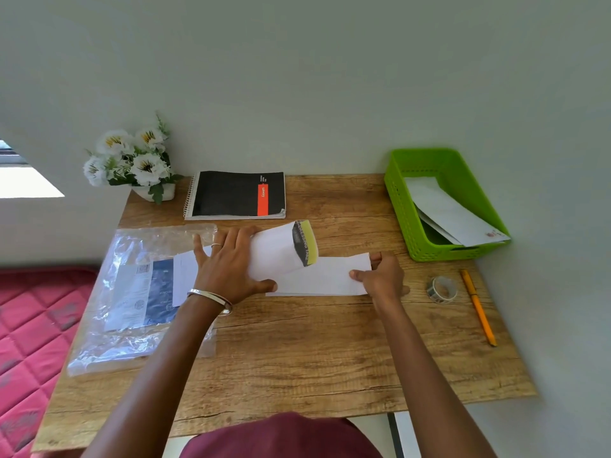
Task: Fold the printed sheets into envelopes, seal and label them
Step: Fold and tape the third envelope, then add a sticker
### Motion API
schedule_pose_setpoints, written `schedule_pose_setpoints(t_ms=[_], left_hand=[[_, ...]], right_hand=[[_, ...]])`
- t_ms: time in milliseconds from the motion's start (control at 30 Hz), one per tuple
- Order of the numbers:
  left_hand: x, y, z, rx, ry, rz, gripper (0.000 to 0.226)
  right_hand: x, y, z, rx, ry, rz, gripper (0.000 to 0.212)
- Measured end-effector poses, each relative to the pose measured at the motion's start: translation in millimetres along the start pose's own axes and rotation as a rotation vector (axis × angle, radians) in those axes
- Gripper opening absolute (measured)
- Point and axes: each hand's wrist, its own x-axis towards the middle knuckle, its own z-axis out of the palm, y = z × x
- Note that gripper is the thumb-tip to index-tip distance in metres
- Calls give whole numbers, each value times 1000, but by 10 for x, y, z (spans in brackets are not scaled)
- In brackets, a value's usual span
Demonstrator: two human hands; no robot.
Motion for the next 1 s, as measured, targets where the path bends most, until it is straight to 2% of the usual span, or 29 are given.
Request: schedule_pose_setpoints(t_ms=[100, 167, 333, 433, 533, 600, 733, 1000], left_hand=[[8, 13, -1, 5, -7, 11, 98], [11, 3, 2, -1, -7, 22, 99], [16, -21, -1, 31, -16, 3, 103], [28, -17, 8, 41, -35, -39, 103], [39, -6, 21, 73, -57, -89, 105], [41, 2, 31, 85, -64, -116, 106], [32, 31, 34, 113, -63, -113, 105], [-2, 19, 40, 169, -39, -67, 101]], right_hand=[[-64, -8, -156, 226, -96, -95, 39], [-112, -26, -290, 211, -108, -211, 29], [-143, -57, -659, 405, 56, -327, 24], [-175, -93, -855, 557, 150, -420, 11], [-240, -137, -936, 661, 178, -471, 18], [-281, -150, -929, 674, 155, -487, 19], [-302, -96, -813, 605, 68, -474, 9], [-270, -23, -776, 536, -97, -461, 11]])
